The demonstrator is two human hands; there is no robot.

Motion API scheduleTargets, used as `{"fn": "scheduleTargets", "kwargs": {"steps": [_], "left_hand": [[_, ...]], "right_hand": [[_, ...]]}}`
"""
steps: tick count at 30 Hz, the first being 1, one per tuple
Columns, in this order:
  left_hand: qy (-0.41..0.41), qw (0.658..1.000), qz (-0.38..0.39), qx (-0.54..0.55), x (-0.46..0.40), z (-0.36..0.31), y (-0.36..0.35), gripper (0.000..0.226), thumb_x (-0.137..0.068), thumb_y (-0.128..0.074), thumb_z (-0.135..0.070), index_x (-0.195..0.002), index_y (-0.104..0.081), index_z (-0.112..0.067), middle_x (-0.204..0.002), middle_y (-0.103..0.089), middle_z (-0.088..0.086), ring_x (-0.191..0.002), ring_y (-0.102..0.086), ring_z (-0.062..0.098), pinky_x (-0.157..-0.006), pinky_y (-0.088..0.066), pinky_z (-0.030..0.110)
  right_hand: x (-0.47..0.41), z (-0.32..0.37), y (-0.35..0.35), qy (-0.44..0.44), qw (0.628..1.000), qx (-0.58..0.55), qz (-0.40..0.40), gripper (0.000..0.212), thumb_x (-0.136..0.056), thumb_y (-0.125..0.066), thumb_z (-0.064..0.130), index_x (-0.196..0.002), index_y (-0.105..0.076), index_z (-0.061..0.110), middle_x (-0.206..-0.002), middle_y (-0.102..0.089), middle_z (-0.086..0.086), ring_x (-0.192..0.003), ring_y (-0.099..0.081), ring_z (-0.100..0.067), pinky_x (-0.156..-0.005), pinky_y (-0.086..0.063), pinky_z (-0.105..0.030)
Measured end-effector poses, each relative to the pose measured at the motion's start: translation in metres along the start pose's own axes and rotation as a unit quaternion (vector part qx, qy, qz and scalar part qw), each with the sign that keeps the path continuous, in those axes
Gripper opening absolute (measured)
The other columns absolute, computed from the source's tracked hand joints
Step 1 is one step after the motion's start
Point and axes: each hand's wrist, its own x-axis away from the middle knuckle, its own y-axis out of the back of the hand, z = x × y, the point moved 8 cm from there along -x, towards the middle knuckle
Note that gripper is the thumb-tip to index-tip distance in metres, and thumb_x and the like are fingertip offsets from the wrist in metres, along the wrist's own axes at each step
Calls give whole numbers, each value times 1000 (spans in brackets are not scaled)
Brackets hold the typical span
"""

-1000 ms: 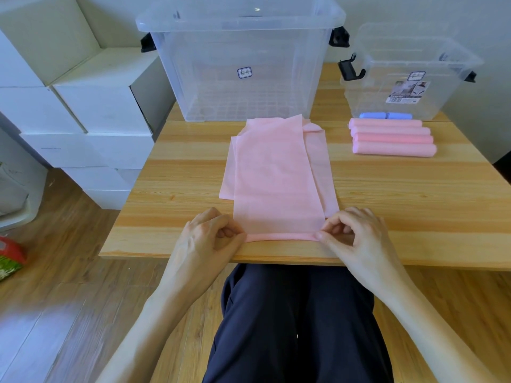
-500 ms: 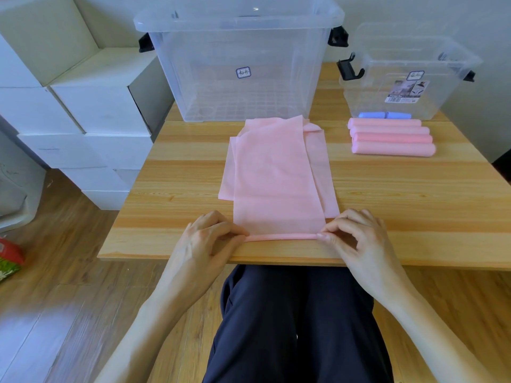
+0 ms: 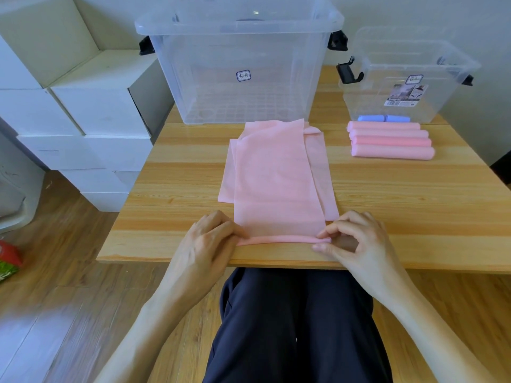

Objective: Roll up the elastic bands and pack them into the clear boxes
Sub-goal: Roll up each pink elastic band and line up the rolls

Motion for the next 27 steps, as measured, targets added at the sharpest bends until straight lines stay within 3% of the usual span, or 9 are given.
{"fn": "scheduleTargets", "kwargs": {"steps": [6,11,14,19,22,24,27], "left_hand": [[24,1000,-7,-3,-1,0,1,12,-92,-63,-32,-95,-74,-29,-90,-53,-20,-88,-53,2,-82,-40,19],[59,996,58,39,-1,1,0,10,-93,-64,-31,-90,-71,-36,-88,-57,-19,-92,-55,5,-78,-37,9],[86,994,59,44,-2,3,0,9,-92,-65,-28,-89,-70,-35,-86,-58,-15,-90,-56,6,-76,-40,11],[96,994,18,50,-4,7,4,14,-87,-68,-21,-88,-68,-36,-87,-58,-18,-91,-57,4,-76,-40,11],[49,998,13,25,0,4,3,11,-91,-65,-25,-92,-70,-35,-90,-55,-20,-90,-56,2,-77,-41,14],[31,999,18,11,3,3,2,15,-92,-57,-36,-95,-71,-34,-92,-53,-20,-90,-54,2,-81,-39,15],[39,999,14,16,4,6,1,21,-88,-57,-46,-96,-73,-34,-93,-53,-18,-91,-54,5,-82,-39,17]], "right_hand": [[-5,1,0,-3,1000,-3,4,28,-77,-54,61,-76,-68,37,-80,-57,16,-93,-45,1,-87,-28,-17],[-1,3,-1,-23,998,8,57,19,-80,-60,53,-74,-65,35,-81,-56,16,-95,-43,4,-87,-27,-16],[-2,1,0,-50,998,4,44,25,-74,-65,52,-73,-68,27,-79,-58,12,-90,-44,2,-83,-29,-25],[-3,0,-1,-52,998,-21,26,14,-78,-77,32,-71,-65,34,-78,-61,13,-87,-47,-2,-85,-35,-33],[1,2,-1,-29,999,-23,28,10,-78,-71,44,-74,-68,36,-82,-60,13,-93,-46,-1,-88,-31,-24],[4,3,0,-22,999,-27,27,19,-71,-66,57,-77,-69,39,-85,-59,15,-97,-45,0,-87,-28,-13],[4,3,2,-16,1000,-22,10,24,-72,-59,60,-78,-69,40,-82,-58,14,-94,-45,0,-85,-30,-16]]}}
